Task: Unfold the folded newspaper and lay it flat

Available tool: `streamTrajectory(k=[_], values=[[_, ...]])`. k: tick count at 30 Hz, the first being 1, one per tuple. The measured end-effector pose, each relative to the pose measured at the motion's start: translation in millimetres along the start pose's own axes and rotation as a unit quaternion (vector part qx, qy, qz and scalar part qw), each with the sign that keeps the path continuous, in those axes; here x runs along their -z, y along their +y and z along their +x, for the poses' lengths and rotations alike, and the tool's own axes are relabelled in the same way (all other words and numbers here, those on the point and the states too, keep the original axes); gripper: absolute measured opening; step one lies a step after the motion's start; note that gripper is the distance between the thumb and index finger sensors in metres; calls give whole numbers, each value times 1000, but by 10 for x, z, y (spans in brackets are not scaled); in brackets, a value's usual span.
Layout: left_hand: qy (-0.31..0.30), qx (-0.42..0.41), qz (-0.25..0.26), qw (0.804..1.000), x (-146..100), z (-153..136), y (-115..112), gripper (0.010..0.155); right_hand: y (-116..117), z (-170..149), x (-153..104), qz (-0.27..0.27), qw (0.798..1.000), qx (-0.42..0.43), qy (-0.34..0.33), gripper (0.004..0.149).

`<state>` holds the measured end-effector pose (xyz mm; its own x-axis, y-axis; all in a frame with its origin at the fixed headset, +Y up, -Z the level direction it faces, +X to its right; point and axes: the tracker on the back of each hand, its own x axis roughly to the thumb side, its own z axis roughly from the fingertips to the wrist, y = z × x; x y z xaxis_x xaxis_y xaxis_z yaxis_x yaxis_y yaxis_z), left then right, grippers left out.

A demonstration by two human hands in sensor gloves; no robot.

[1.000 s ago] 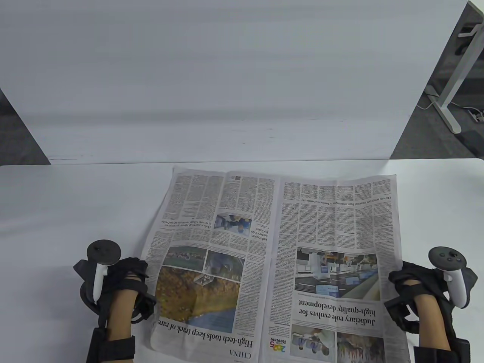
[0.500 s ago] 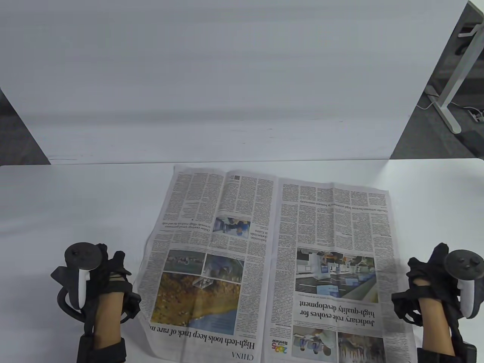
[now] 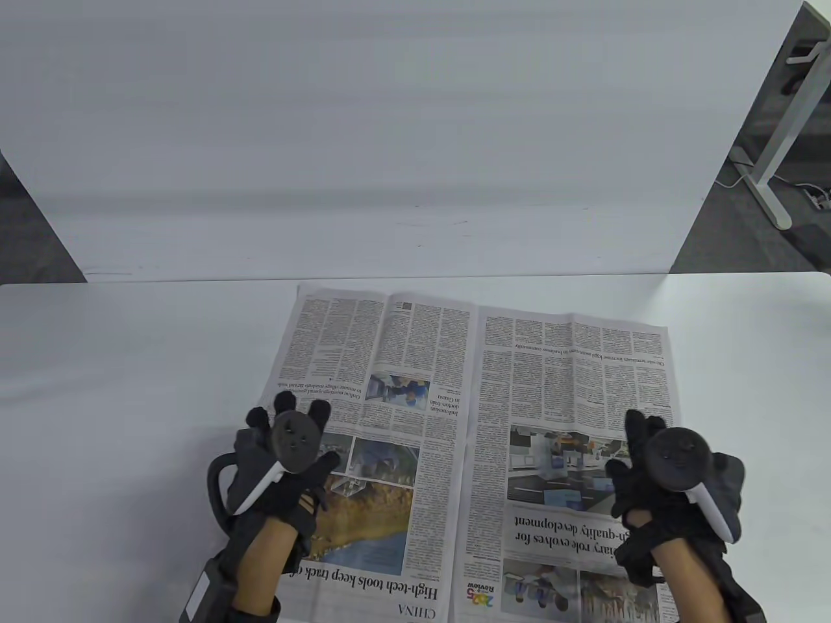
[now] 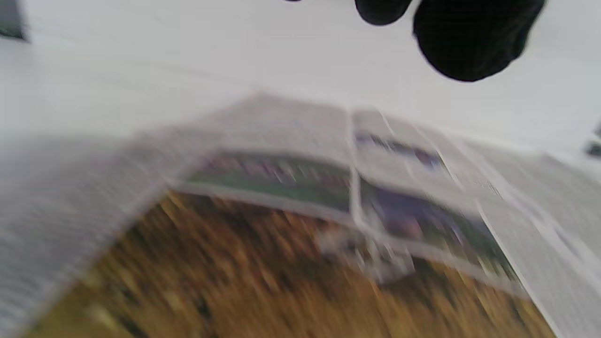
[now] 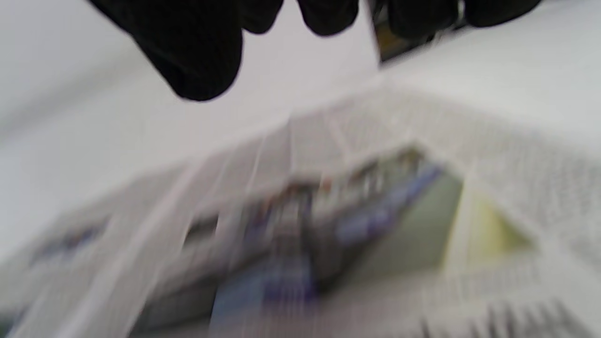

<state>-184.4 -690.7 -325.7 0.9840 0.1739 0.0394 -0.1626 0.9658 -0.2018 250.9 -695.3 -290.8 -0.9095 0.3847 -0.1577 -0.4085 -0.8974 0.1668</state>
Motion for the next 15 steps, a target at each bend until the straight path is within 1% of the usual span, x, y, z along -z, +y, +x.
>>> streamTrajectory(k=[2, 3, 4, 5, 6, 7, 8, 9, 11, 12, 15], values=[[-24, 7, -43, 999, 87, 120, -222, 77, 203, 79, 25, 66, 997, -32, -1, 80], [-36, 12, -74, 997, 129, 161, -336, 78, 313, 108, 37, 101, 994, -47, 2, 80], [-38, 14, -92, 995, 144, 183, -403, 80, 380, 117, 48, 124, 991, -57, 3, 80], [-41, 17, -120, 992, 163, 202, -483, 81, 475, 117, 62, 159, 985, -69, 12, 80], [-42, 10, -151, 988, 179, 207, -551, 81, 548, 110, 72, 179, 981, -76, 20, 81], [-40, 1, -157, 987, 187, 208, -594, 81, 582, 103, 79, 186, 979, -80, 23, 81], [-34, -16, -166, 985, 205, 198, -661, 82, 641, 82, 98, 204, 975, -83, 30, 82], [-15, -21, -187, 982, 210, 188, -716, 82, 668, 73, 106, 216, 972, -85, 36, 82], [3, -5, -222, 975, 208, 189, -779, 80, 657, 55, 122, 212, 974, -77, 35, 82], [10, 13, -230, 973, 200, 200, -765, 80, 644, 41, 129, 205, 976, -59, 41, 80], [27, -6, -234, 972, 178, 221, -753, 79, 633, 5, 158, 197, 978, -56, 49, 79]])
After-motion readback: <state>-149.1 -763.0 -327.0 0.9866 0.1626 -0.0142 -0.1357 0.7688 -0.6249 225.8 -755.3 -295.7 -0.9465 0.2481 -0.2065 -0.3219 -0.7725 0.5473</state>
